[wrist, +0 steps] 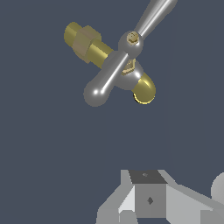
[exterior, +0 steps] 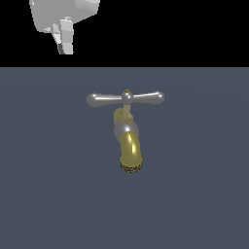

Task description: Turn on the faucet by rotating a designated handle.

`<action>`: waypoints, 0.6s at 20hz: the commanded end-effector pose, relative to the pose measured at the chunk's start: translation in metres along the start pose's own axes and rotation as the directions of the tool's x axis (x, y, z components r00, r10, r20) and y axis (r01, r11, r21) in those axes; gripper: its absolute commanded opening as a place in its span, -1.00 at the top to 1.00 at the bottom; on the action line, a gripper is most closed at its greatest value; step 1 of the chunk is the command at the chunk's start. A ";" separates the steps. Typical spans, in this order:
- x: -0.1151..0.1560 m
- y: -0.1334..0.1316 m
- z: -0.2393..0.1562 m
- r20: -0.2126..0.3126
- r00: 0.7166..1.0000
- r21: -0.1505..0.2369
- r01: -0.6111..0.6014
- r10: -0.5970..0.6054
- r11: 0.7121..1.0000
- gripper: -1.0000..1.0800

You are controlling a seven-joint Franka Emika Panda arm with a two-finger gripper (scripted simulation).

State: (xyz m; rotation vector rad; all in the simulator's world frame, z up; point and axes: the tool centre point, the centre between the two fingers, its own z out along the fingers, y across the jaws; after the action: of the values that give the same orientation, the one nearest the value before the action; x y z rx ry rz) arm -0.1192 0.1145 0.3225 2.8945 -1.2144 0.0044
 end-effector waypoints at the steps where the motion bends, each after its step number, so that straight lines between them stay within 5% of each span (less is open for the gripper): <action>1: 0.006 -0.011 0.011 0.001 0.999 0.002 -0.054 0.054 0.999 1.00; 12: 0.040 -0.051 0.058 0.005 0.962 0.003 -0.274 0.274 0.962 1.00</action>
State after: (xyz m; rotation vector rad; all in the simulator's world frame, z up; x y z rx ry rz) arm -0.0621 0.1221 0.2715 2.7274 -1.5624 0.0004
